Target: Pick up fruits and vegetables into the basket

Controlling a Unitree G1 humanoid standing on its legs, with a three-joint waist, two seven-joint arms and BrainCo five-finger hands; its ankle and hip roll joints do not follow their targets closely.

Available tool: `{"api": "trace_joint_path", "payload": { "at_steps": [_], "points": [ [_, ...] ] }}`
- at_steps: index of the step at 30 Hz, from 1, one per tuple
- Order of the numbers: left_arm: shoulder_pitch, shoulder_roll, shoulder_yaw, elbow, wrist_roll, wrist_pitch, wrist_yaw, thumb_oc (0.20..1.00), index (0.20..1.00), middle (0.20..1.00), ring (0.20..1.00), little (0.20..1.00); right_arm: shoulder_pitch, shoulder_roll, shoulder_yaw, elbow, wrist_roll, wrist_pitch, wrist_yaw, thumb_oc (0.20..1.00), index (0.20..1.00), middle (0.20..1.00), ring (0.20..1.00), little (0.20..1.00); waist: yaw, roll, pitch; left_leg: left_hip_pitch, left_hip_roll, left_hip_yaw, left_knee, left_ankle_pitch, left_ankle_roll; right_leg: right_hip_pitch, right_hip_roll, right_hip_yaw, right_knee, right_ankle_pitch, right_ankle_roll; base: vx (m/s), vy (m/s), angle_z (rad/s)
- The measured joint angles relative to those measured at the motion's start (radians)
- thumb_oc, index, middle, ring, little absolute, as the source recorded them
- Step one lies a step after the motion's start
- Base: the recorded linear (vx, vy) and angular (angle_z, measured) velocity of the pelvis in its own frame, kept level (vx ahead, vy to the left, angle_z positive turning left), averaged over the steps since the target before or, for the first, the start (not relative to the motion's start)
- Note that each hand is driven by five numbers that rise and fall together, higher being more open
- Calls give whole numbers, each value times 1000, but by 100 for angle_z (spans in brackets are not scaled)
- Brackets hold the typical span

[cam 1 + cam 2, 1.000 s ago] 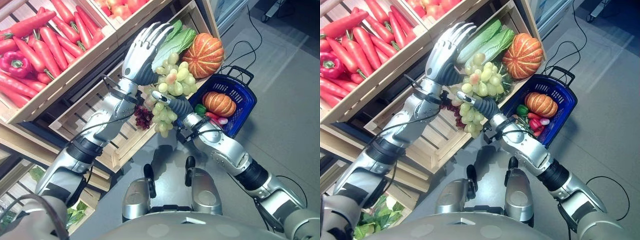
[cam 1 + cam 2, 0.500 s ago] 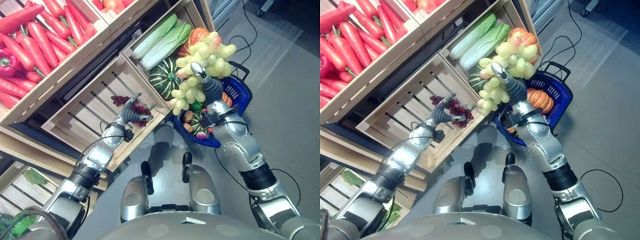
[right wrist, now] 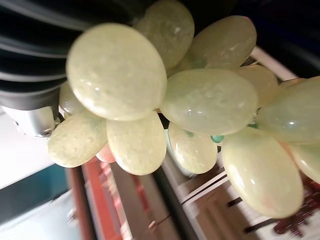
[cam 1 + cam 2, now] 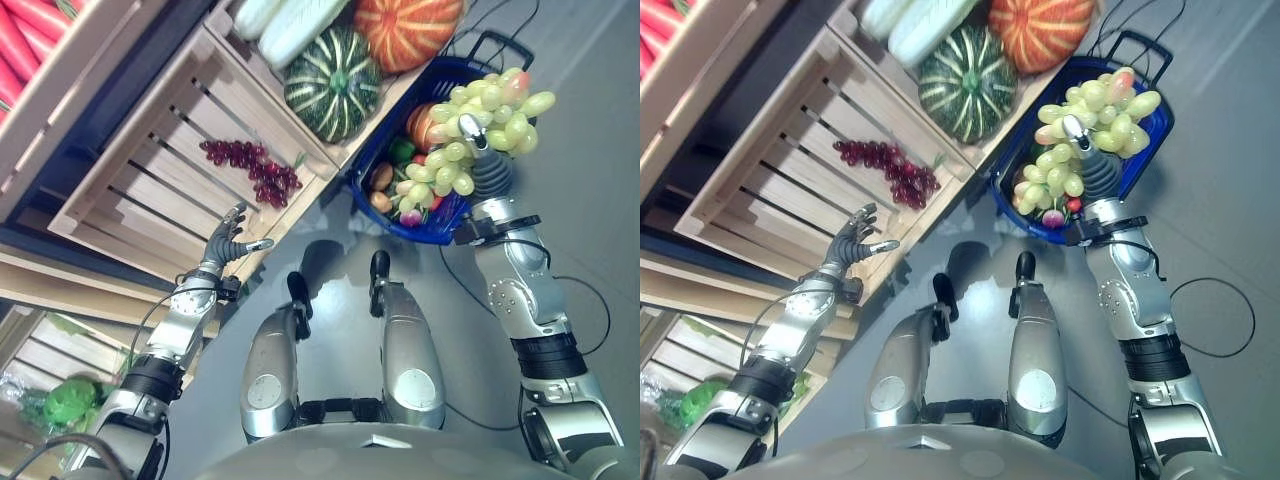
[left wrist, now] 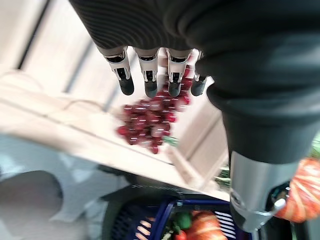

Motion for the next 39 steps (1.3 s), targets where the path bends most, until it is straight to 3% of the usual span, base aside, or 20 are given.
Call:
{"api": "trace_joint_path", "payload": {
  "at_steps": [8, 10, 16, 25, 29, 34, 35, 36, 39],
  "points": [
    [12, 10, 11, -15, -24, -106, 6, 1000, 1000, 1000, 1000, 1000, -96, -69, -18, 285, 118, 57, -6, 200, 200, 200, 200, 200, 53, 25, 13, -138, 1, -31, 55, 8, -13, -136, -20, -25, 93, -30, -26, -23, -90, 13],
    [-1, 49, 17, -79, -24, -131, 17, 1000, 1000, 1000, 1000, 1000, -222, -115, -50, 458, 156, 84, 2, 200, 200, 200, 200, 200, 79, 27, 11, -219, -1, -42, 98, 12, -17, -212, -36, -36, 145, -47, -38, -12, -107, 26],
    [-31, 152, 50, -200, -18, -206, 92, 1000, 1000, 1000, 1000, 1000, -348, -206, -77, 637, 217, 134, -7, 200, 200, 200, 200, 200, 147, 27, 11, -362, 1, -61, 183, 18, -25, -343, -67, -69, 249, -86, -69, -5, -139, 25],
    [-105, 214, 68, -263, 10, -272, 171, 1000, 1000, 1000, 1000, 1000, -476, -220, -77, 831, 394, 163, -12, 200, 200, 200, 200, 200, 165, 28, 11, -523, -1, -99, 280, 10, -26, -478, -88, -83, 341, -107, -85, 2, -109, 10],
    [-108, 237, 67, -265, 31, -279, 204, 1000, 1000, 1000, 1000, 1000, -497, -221, -84, 898, 487, 224, -30, 200, 200, 200, 200, 200, 171, 28, 11, -577, -2, -104, 312, 6, -25, -527, -96, -83, 368, -110, -90, -5, -70, 3],
    [-153, 279, 65, -266, 181, -292, 283, 1000, 1000, 1000, 1000, 1000, -518, -221, -83, 968, 583, 295, -63, 200, 200, 200, 200, 200, 183, 28, 11, -634, -2, -112, 346, 4, -24, -577, -101, -83, 393, -111, -92, -7, -63, 3],
    [-169, 300, 58, -266, 237, -292, 314, 1000, 1000, 1000, 1000, 1000, -518, -221, -83, 977, 597, 304, -69, 448, 448, 448, 448, 448, 183, 28, 11, -642, -3, -114, 351, 4, -23, -584, -102, -83, 397, -111, -92, -11, -38, 1],
    [-188, 323, 48, -267, 280, -291, 338, 1000, 1000, 1000, 1000, 1000, -522, -221, -83, 993, 611, 310, -77, 1000, 1000, 1000, 1000, 1000, 183, 28, 10, -649, -2, -117, 360, 1, -23, -589, -101, -83, 402, -111, -92, -13, -35, 1],
    [-277, 396, 19, -269, 459, -247, 441, 1000, 1000, 1000, 1000, 1000, -538, -221, -84, 1053, 629, 324, -133, 1000, 1000, 1000, 1000, 1000, 178, 28, 10, -671, -1, -122, 382, -4, -20, -602, -100, -82, 410, -111, -93, 0, 0, 0]
  ]
}}
